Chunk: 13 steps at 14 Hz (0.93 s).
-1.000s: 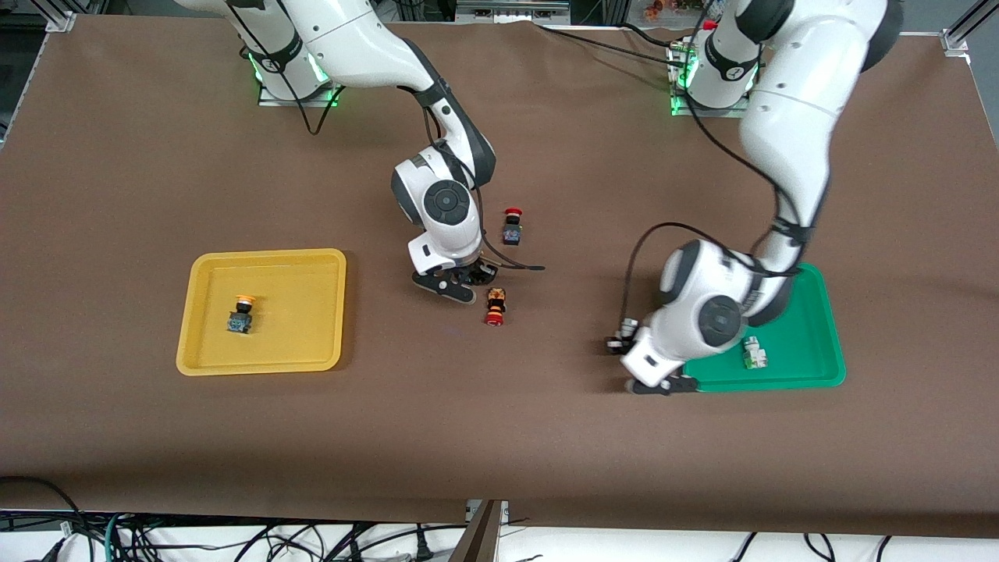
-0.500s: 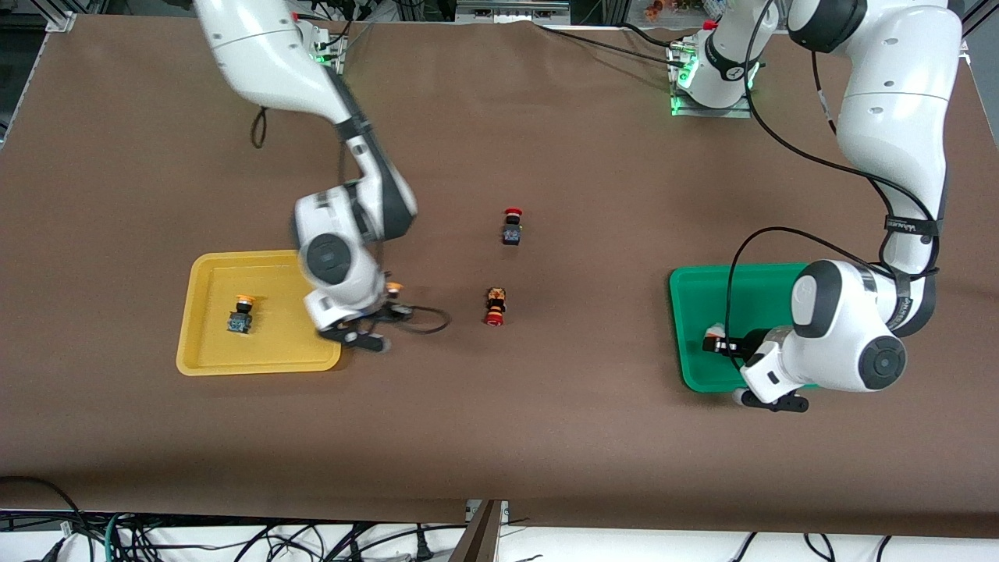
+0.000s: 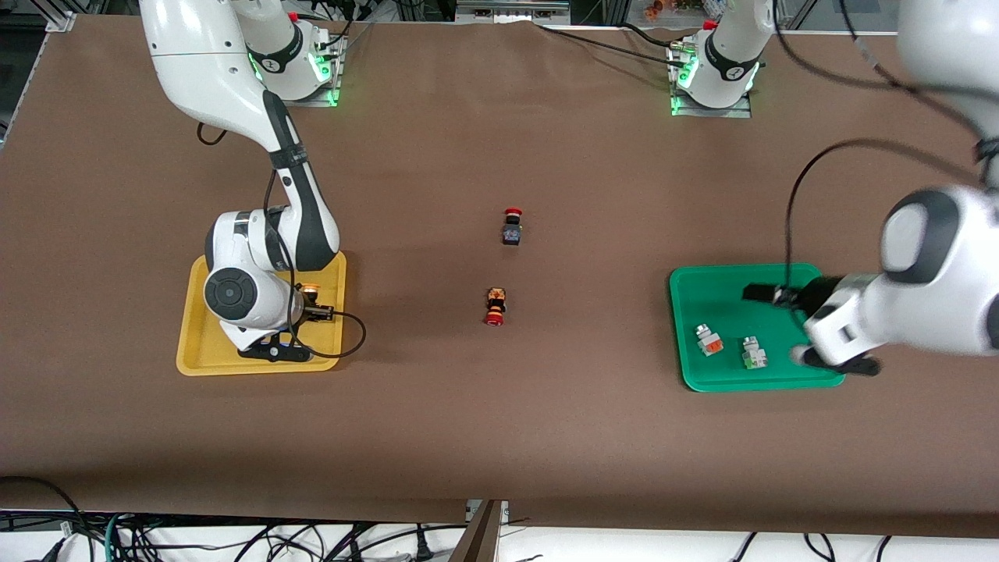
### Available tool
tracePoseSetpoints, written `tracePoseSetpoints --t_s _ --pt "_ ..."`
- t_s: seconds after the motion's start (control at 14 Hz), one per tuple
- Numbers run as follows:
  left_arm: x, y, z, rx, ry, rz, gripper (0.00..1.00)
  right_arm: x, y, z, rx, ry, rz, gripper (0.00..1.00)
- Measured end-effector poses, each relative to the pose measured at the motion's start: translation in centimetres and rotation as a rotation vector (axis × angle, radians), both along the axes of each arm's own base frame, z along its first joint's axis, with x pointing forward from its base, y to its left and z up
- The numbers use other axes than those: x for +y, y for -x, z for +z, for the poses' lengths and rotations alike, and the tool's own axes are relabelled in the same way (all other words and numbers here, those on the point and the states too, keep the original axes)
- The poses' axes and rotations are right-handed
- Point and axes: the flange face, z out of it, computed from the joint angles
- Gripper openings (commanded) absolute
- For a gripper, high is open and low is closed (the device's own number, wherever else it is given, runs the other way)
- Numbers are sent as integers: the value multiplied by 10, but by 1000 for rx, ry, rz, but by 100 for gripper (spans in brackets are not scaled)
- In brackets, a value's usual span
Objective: Place green and yellow buttons in trays
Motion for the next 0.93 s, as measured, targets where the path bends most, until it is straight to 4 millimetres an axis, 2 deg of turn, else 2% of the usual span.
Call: tracePoseSetpoints --t_s 0.14,0.21,0.36,0.43,0.5,0.64,0.79,0.93 --pt "7 27 71 -53 -33 -2 100 -8 -8 13 -21 -4 16 100" --pt "7 42 101 -72 -50 -7 100 -14 -13 29 -34 -8 24 100" --pt "1 69 145 -100 -66 -17 100 -29 -23 78 -46 -17 22 100" --pt "-1 80 160 -106 -73 -19 100 -37 -26 107 -41 -22 21 100" --pt "-2 91 171 -110 -80 -17 100 -45 -27 139 -32 -29 27 100" --pt "-3 108 175 -120 -96 -9 100 -60 -25 198 -5 -41 49 100" --pt "-5 124 163 -145 -116 22 100 -76 -19 248 14 -47 66 100" --pt "-4 137 151 -158 -132 67 100 -87 -12 289 8 -58 75 100"
